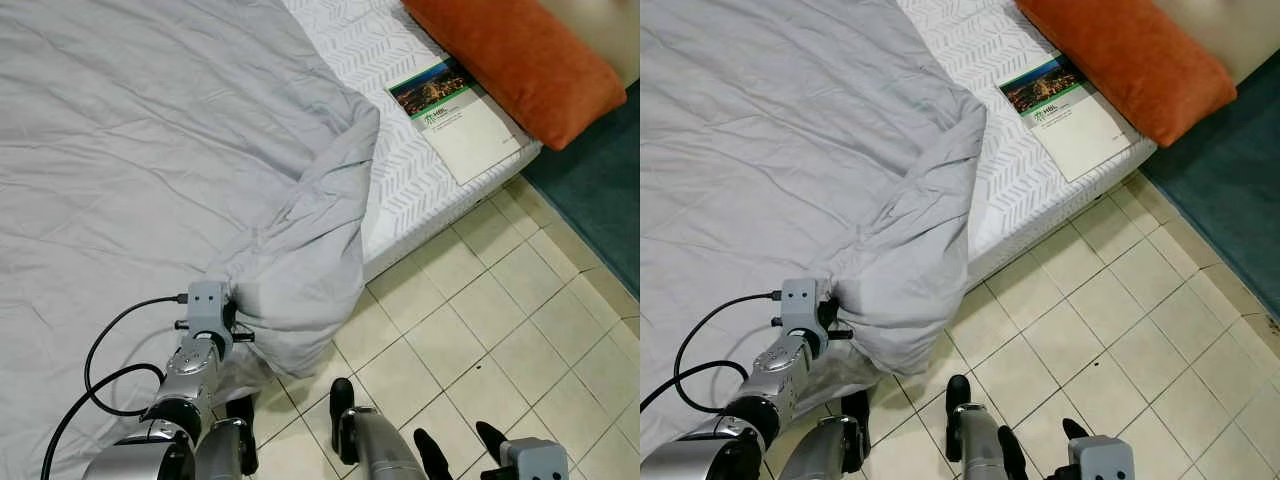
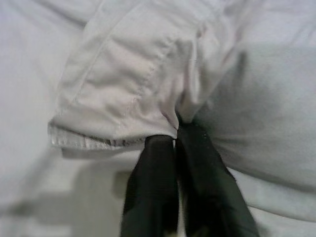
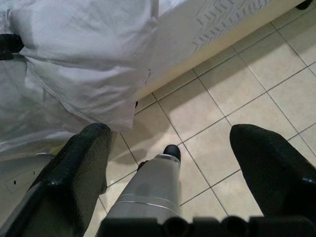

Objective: Clean up the room

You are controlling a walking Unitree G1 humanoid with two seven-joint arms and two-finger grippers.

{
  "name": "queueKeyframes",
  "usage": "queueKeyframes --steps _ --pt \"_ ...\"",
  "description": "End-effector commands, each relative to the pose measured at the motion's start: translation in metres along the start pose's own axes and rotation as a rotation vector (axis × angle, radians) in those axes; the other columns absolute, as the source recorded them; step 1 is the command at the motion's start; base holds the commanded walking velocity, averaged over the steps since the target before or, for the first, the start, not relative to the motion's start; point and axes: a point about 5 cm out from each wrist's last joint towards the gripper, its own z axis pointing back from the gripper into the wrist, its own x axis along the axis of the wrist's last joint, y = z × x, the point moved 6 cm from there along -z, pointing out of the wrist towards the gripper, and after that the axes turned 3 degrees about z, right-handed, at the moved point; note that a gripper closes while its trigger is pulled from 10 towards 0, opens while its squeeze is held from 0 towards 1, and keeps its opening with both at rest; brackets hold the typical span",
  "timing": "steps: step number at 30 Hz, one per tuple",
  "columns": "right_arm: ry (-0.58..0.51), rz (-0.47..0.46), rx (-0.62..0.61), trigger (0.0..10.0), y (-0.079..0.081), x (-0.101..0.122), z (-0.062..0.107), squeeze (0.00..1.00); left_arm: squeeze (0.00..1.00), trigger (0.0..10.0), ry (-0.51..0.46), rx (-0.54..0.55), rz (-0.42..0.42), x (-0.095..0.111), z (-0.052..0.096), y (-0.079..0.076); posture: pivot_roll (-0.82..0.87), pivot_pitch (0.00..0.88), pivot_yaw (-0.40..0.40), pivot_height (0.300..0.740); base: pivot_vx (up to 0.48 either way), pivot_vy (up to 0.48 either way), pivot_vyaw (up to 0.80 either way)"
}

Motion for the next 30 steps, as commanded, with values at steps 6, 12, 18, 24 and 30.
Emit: queueKeyframes --steps 6,12,18,24,30 --pt "0.048 -0.01 -0.022 10.0 -0.002 -0.016 0.001 0.0 0.0 0.0 -0.001 -0.289 -0.288 -0.008 0.005 -0.051 -0.28 0.597 -0.082 0.74 0.0 0.0 0.0" --pt "0.031 -0.022 -0.029 10.0 0.002 -0.016 -0.005 0.0 0.0 10.0 -0.009 -0.495 -0.408 -0.013 0.012 -0.097 -0.26 0.56 -0.051 0.74 0.0 0.0 0.0" --pt "0.019 0.002 -0.033 10.0 -0.004 -0.016 -0.003 0.0 0.0 10.0 -0.011 -0.705 -0.516 -0.022 0.026 -0.144 -0.27 0.505 -0.044 0.74 0.0 0.0 0.0" --pt "0.037 0.031 -0.076 10.0 -0.022 -0.018 0.01 0.0 0.0 10.0 -0.035 -0.767 -0.551 -0.02 0.032 -0.169 -0.3 0.471 -0.049 0.74 0.0 0.0 0.0" --pt "0.027 0.035 -0.076 10.0 -0.021 -0.018 0.006 0.0 0.0 10.0 -0.025 -0.777 -0.529 -0.022 0.034 -0.181 -0.3 0.455 -0.05 0.74 0.0 -0.4 0.0"
